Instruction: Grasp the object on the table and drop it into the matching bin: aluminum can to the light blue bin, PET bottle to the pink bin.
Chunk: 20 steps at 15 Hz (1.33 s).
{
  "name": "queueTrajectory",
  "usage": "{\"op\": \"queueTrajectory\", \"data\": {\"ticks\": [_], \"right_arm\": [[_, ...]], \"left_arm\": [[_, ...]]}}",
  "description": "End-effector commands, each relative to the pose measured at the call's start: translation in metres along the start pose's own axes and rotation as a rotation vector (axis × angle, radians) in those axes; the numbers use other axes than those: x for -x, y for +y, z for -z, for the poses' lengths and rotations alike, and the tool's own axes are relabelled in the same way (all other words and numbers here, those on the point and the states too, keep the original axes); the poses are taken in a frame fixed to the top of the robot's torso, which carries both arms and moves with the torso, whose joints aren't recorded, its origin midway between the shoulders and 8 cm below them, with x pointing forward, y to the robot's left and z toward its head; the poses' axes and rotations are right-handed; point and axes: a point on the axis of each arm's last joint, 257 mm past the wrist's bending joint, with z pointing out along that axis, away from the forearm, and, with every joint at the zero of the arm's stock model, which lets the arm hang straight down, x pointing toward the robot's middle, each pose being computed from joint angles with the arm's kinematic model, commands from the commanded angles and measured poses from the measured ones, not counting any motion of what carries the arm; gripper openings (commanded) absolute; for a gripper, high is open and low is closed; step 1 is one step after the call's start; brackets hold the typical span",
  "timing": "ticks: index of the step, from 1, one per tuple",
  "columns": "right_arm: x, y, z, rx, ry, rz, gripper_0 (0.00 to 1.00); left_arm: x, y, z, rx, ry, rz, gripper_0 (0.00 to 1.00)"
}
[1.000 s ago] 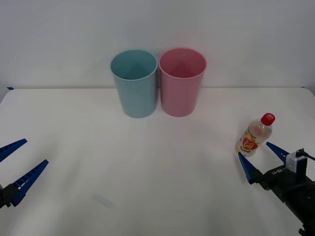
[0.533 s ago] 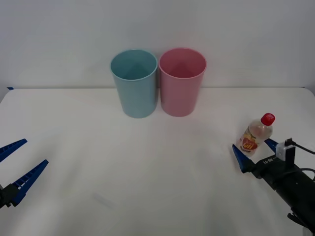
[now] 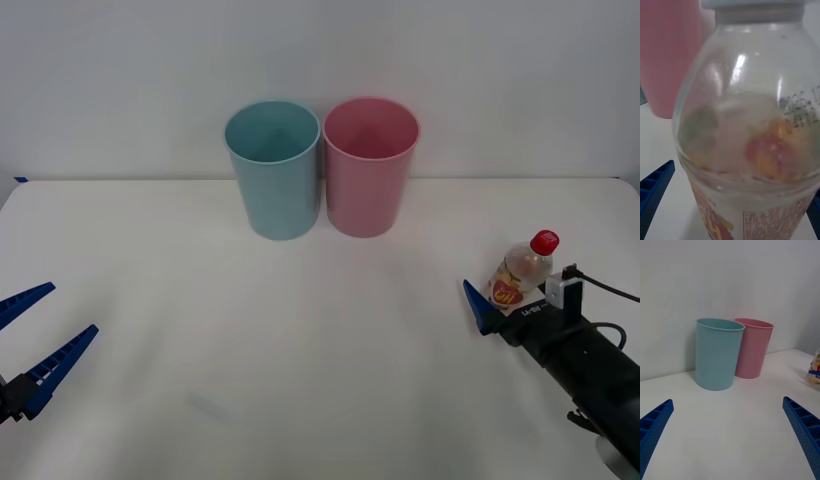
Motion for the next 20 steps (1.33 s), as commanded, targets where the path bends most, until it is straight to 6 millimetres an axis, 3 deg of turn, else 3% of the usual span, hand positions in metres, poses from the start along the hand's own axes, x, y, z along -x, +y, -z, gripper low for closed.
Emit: {"op": "queueTrajectory", "data": {"ticks": [1, 2, 3, 4, 12, 20], "right_arm": [[0.001, 0.000, -0.001, 0.000, -0.003, 0.001, 0.67], [0.001, 0.000, 0.000, -0.001, -0.004, -0.003, 0.18], [0.001, 0.000, 0.000, -0.001, -0.004, -0.002, 0.03], [0.001, 0.000, 0.000, -0.001, -0.004, 0.000, 0.00], [0.007, 0.004, 0.000, 0.012, -0.021, -0.002, 0.00], [0.069, 0.035, 0.021, 0.074, -0.126, -0.059, 0.00]], "left_arm": [[0.000, 0.000, 0.000, 0.000, 0.000, 0.000, 1.00], [0.000, 0.000, 0.000, 0.000, 0.000, 0.000, 1.00], [0.000, 0.000, 0.000, 0.000, 0.000, 0.000, 1.00], [0.000, 0.000, 0.000, 0.000, 0.000, 0.000, 1.00], [0.000, 0.000, 0.000, 0.000, 0.000, 0.000, 1.00], [0.000, 0.000, 0.000, 0.000, 0.000, 0.000, 1.00]]}}
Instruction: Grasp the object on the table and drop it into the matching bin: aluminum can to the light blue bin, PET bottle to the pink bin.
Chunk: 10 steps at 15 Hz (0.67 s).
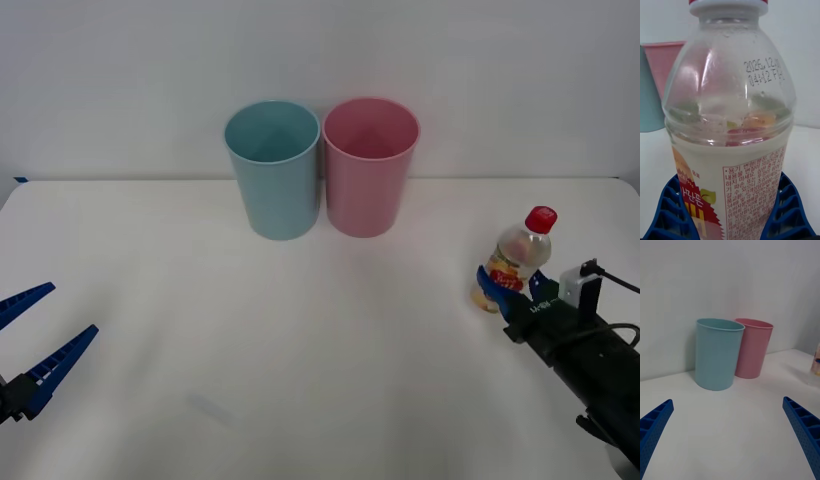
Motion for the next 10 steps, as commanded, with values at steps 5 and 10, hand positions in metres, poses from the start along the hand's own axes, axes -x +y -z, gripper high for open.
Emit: {"op": "queueTrajectory", "data": {"ticks": [5, 10], "right_arm": [[0.058, 0.026, -0.008, 0.078, -0.069, -0.102, 0.00], [0.106, 0.044, -0.012, 0.166, -0.100, -0.114, 0.00]], "left_arm": [[0.000, 0.000, 0.000, 0.000, 0.000, 0.000, 1.00], [0.000, 0.000, 0.000, 0.000, 0.000, 0.000, 1.00]]}}
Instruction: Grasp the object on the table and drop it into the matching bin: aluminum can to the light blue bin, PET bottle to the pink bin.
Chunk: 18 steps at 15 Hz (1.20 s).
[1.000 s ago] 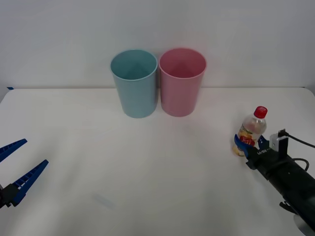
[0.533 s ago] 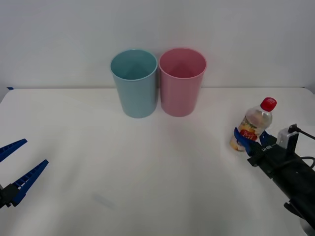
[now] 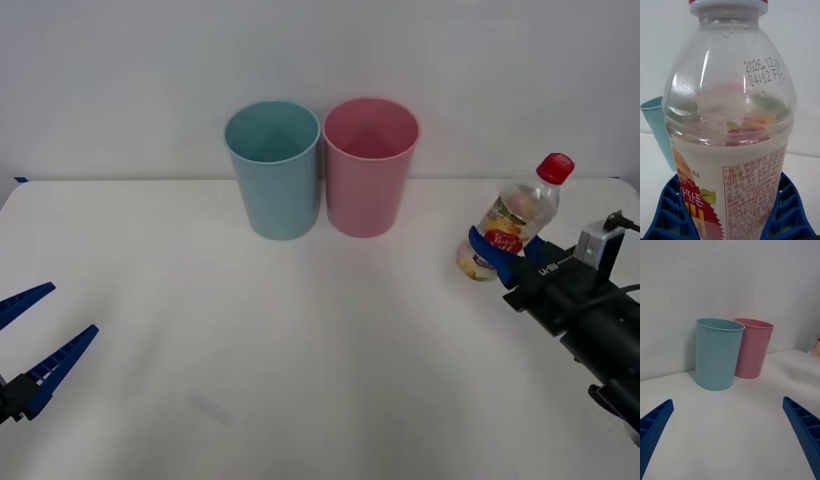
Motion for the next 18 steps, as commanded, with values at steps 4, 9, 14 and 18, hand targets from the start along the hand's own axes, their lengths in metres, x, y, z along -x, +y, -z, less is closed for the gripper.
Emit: {"op": "queueTrajectory", "data": {"ticks": [4, 9, 14, 18], "right_arm": [[0.057, 0.023, -0.020, 0.111, -0.038, -0.025, 0.00], [0.103, 0.042, -0.049, 0.205, -0.060, -0.052, 0.00], [0.132, 0.042, -0.094, 0.258, -0.045, 0.034, 0.00], [0.141, 0.035, -0.137, 0.266, -0.033, 0.060, 0.00]], "left_arm": [[0.000, 0.000, 0.000, 0.000, 0.000, 0.000, 1.00], [0.000, 0.000, 0.000, 0.000, 0.000, 0.000, 1.00], [0.000, 0.000, 0.000, 0.000, 0.000, 0.000, 1.00], [0.000, 0.000, 0.000, 0.000, 0.000, 0.000, 1.00]]}}
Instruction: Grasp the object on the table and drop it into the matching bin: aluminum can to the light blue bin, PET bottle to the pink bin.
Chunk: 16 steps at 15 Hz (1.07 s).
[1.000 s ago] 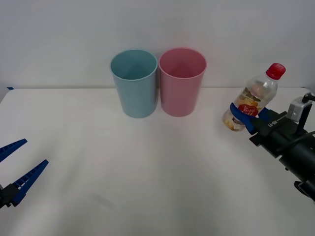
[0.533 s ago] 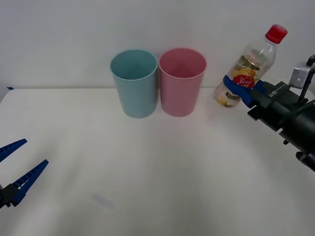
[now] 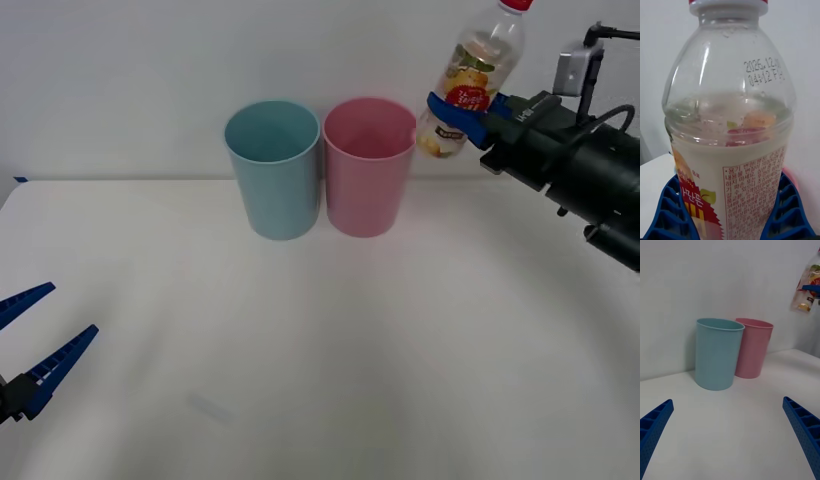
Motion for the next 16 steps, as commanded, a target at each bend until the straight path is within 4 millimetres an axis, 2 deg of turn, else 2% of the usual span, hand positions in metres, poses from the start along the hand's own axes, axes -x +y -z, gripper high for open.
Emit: {"op": "queueTrajectory", "data": {"ticks": [1, 7, 11, 14, 16], "right_arm": [[0.001, -0.011, -0.025, 0.001, 0.010, 0.006, 0.00], [-0.011, -0.029, -0.084, -0.019, 0.039, 0.037, 0.00], [-0.024, -0.032, -0.120, -0.033, 0.068, 0.034, 0.00], [-0.030, -0.030, -0.137, -0.029, 0.088, 0.035, 0.00], [-0.031, -0.029, -0.141, -0.027, 0.090, 0.037, 0.00]], "left_arm": [[0.000, 0.000, 0.000, 0.000, 0.000, 0.000, 1.00], [0.000, 0.000, 0.000, 0.000, 0.000, 0.000, 1.00], [0.000, 0.000, 0.000, 0.000, 0.000, 0.000, 1.00], [0.000, 0.000, 0.000, 0.000, 0.000, 0.000, 1.00], [0.000, 0.000, 0.000, 0.000, 0.000, 0.000, 1.00]]}}
